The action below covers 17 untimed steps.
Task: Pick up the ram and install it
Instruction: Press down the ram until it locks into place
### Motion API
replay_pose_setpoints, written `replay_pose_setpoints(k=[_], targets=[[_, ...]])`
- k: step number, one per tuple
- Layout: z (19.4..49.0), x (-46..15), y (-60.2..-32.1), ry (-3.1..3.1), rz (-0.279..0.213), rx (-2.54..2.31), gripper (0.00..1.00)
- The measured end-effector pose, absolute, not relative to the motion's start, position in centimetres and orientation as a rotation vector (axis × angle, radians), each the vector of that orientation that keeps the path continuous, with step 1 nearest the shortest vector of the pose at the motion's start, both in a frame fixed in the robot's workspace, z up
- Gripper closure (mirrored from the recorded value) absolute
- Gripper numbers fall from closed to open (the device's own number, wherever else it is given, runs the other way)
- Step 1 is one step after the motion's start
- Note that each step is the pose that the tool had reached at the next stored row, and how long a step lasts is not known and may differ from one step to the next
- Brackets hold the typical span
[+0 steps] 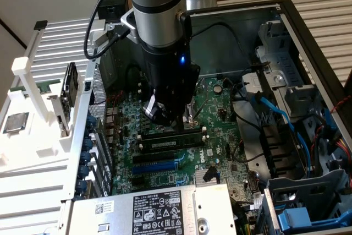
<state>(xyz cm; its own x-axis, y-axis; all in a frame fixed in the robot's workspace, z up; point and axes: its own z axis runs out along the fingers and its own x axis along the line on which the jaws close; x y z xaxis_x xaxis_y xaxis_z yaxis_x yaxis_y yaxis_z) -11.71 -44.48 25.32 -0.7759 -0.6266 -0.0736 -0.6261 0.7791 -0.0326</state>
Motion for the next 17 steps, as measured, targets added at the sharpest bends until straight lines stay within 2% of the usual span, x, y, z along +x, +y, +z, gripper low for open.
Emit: replay_pose_setpoints(k=[17], targets=[[25.32,-11.71,-44.48,2.99,-0.024,-0.662,0.9]])
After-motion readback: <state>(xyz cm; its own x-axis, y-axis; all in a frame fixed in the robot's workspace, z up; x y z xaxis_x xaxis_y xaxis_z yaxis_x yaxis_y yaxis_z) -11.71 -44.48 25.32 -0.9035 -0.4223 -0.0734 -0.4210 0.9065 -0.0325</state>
